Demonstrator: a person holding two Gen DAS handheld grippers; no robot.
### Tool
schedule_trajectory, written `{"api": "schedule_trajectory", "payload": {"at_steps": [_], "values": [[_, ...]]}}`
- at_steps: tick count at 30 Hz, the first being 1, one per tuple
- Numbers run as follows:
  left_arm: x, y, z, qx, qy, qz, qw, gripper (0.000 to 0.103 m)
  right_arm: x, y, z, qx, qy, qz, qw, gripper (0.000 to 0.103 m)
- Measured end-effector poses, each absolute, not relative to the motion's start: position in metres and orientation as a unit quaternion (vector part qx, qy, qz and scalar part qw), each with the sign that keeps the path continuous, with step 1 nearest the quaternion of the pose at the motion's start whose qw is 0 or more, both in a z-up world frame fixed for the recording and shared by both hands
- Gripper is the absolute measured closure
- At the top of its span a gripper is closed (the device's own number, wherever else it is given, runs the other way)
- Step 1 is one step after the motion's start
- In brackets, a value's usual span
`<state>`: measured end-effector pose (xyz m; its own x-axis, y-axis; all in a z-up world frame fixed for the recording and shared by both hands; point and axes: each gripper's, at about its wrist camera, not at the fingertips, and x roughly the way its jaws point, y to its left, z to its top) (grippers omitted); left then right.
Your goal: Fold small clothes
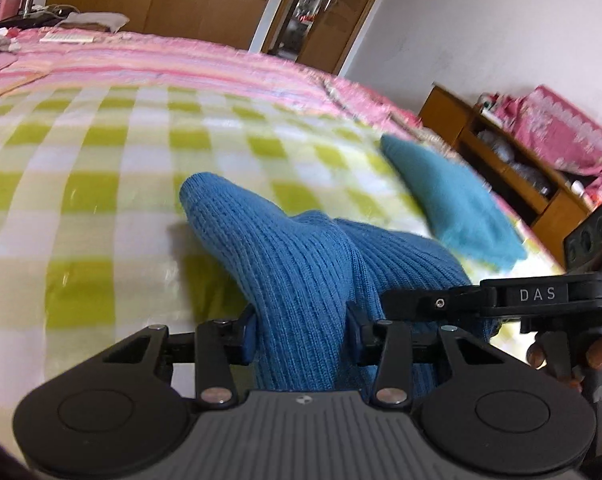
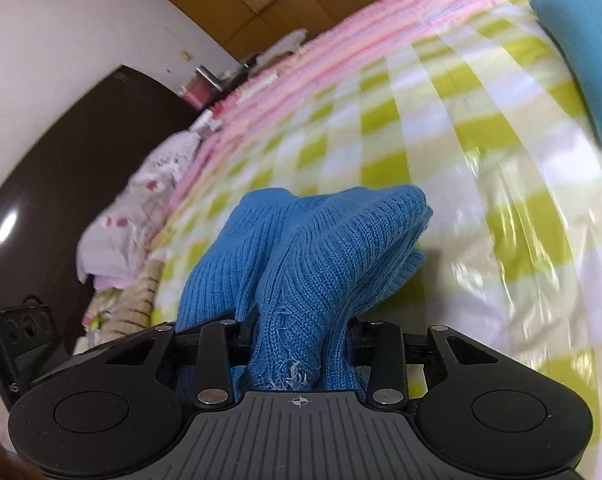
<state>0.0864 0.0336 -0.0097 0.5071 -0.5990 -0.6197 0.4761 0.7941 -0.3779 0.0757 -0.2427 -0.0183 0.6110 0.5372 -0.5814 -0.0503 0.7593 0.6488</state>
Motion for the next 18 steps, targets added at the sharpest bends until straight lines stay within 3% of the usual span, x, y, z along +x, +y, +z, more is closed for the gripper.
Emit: {"api": "schedule_trajectory", "payload": {"at_steps": [7, 14, 18], "values": [[0.071, 0.041, -0.010, -0.063, 0.375, -0.294, 0.877, 0.056, 0.056, -0.249, -0.037, 0.282, 0.418, 0.135, 0.853, 0.056], [0.061, 0.048, 0.018, -0.039, 0.328, -0.266, 0.906, 0.057, 0.029, -0.255, 0.003, 0.206, 0.372, 0.077, 0.902, 0.057], [0.067, 0.038, 0.022, -0.034, 0.319, -0.253, 0.913, 0.057, 0.029, -0.242, 0.024, 0.174, 0.335, 0.085, 0.922, 0.063]]}}
